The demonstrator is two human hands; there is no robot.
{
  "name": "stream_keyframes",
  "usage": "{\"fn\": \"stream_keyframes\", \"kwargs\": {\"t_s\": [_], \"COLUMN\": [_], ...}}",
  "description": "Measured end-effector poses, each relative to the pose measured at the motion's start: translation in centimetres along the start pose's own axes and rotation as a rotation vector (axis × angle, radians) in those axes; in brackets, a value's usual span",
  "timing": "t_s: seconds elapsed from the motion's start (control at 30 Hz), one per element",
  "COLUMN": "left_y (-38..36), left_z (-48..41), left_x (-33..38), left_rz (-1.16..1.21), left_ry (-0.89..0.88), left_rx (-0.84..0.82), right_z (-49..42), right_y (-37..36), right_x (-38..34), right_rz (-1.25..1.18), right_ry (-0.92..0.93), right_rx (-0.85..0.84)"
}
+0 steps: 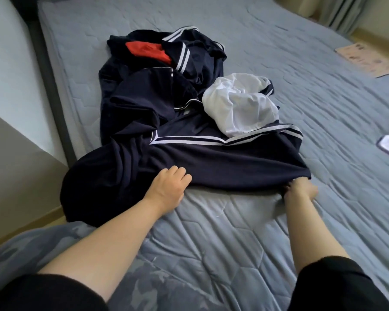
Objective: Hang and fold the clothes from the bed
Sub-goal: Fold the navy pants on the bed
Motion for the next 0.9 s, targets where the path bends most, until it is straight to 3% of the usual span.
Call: {"fn": "stream_keyframes", "kwargs": {"t_s": [0.13, 0.33, 0.47, 0.57, 0.63, 0.7, 0.73, 0.83, 0.9], "left_y": [-0.8, -1.2, -1.5, -1.0, -0.6, -0.5, -0.4, -0.1, 1.1], "left_z": [-1.0, -4.1, -5.4, -5.9, -5.9, -5.8, -5.8, -5.4, -4.9], "left_x": [2.2, 3.9, 4.7, 4.2, 3.5, 3.1, 3.3, 4.5, 5.8], "left_rz": [-0.079, -0.053, 0.007, 0.131, 0.304, 0.360, 0.338, 0.147, 0.096], "left_ry": [0.005, 0.083, 0.066, 0.043, 0.046, 0.037, 0.015, -0.050, -0.114], "left_rx": [-0.074, -0.197, -0.268, -0.253, -0.232, -0.227, -0.222, -0.162, -0.066], "right_z": [1.1, 3.2, 1.9, 0.3, -0.5, -0.2, 0.0, -1.3, -1.4], "right_y": [-2.0, -4.9, -4.9, -4.8, -3.3, 0.0, 1.4, 4.6, 5.3], "right_x": [1.5, 3.5, 0.8, -4.0, -8.1, -10.9, -11.2, -6.2, -3.0], "right_rz": [-0.414, -0.316, -0.466, -0.539, -0.497, -0.275, -0.111, 0.077, -0.064], "right_ry": [-0.088, -0.344, -0.260, -0.030, 0.239, 0.461, 0.474, 0.158, -0.023], "right_rx": [-0.165, -0.466, -0.477, -0.473, -0.327, 0.004, 0.149, 0.333, 0.331]}}
Point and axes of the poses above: each hand's wrist, its own z-axis away from the middle knuckle, its own y-axis out of the back of the hand, x = y × z, the point moved 9 cm from there along -z, towards the middle knuckle, and after that the axes turned 10 degrees about -x, right-handed, at the moved point
